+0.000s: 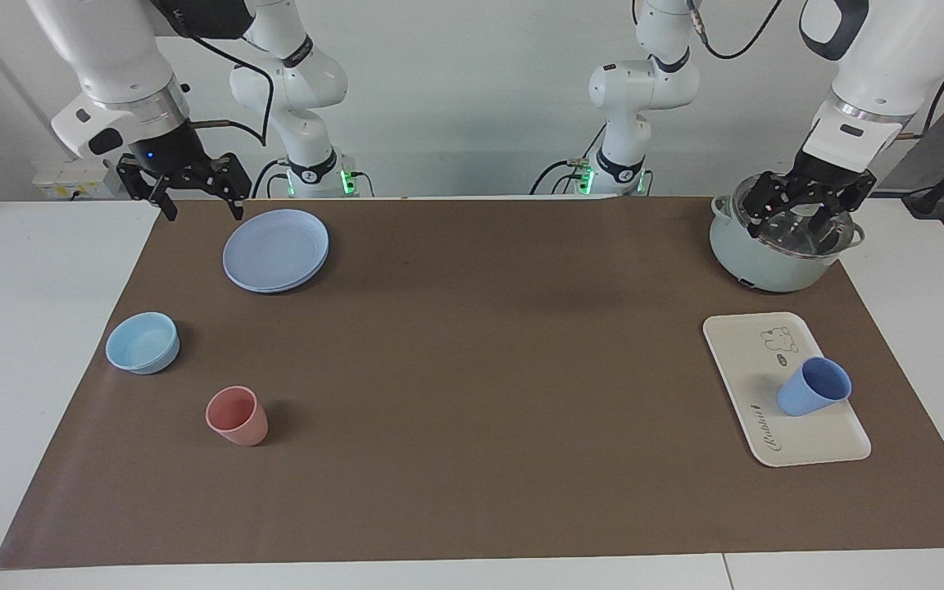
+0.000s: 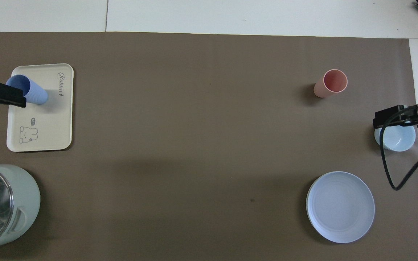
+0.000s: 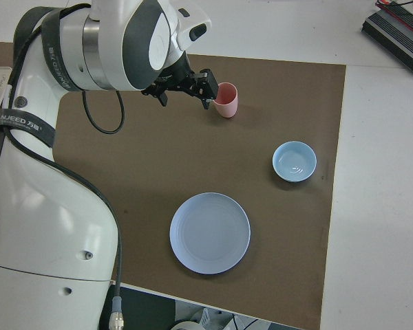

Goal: Place cup on tray

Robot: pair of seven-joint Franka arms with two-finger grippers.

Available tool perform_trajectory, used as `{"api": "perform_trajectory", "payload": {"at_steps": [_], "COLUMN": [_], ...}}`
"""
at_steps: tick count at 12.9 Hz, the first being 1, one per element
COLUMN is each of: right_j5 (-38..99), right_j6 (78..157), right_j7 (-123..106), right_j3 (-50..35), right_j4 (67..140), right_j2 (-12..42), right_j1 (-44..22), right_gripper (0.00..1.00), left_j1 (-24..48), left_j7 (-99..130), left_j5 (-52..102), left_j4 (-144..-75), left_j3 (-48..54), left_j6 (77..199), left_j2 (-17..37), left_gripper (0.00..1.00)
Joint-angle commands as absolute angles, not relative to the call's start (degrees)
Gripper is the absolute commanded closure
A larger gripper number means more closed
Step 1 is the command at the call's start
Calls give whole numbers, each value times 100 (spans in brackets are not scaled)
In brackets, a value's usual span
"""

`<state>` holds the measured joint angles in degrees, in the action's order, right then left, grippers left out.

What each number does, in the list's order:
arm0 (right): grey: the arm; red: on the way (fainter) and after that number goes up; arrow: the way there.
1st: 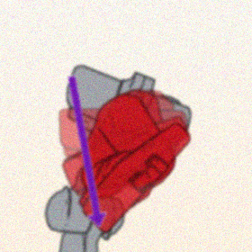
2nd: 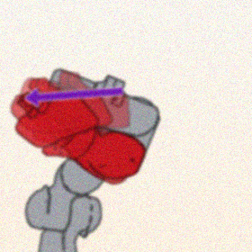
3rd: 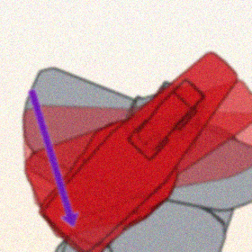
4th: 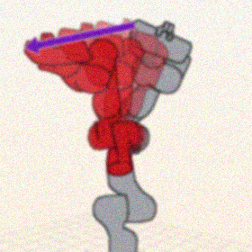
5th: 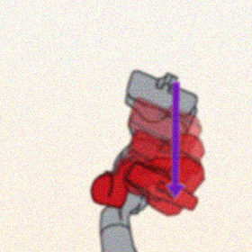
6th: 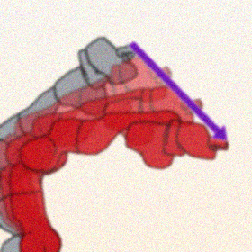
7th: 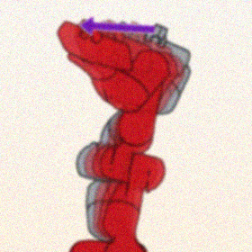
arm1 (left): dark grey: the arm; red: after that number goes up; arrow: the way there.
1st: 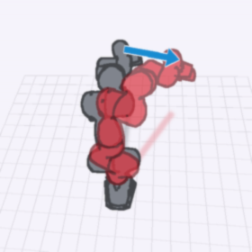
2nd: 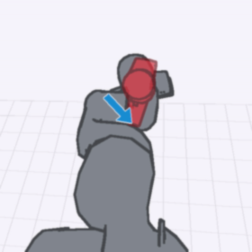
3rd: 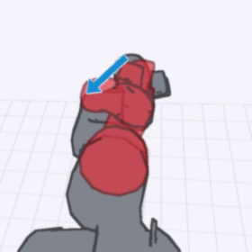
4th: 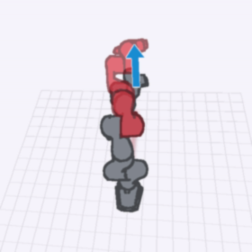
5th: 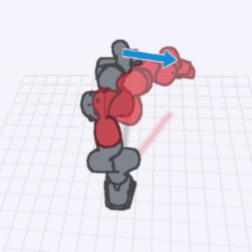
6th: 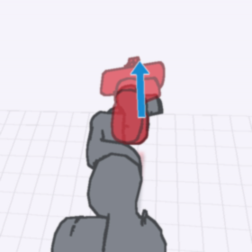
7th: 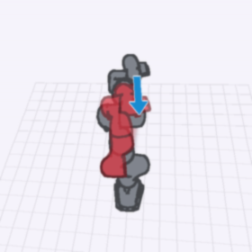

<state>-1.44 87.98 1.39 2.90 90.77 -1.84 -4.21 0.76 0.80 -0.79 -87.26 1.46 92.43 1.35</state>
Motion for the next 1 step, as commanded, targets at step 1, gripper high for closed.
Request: {"api": "perform_trajectory", "payload": {"at_steps": [1], "right_j5": [-79], "right_j6": [8719], "right_j7": [246], "right_j3": [272], "right_j4": [9097], "right_j2": [-211], "right_j1": [-369], "right_gripper": [0], "left_j1": [62], "left_j7": [114], "left_j5": [-114], "left_j4": [-8868], "left_j3": [158], "left_j6": [9255], "left_j2": [9], "left_gripper": [0]}}
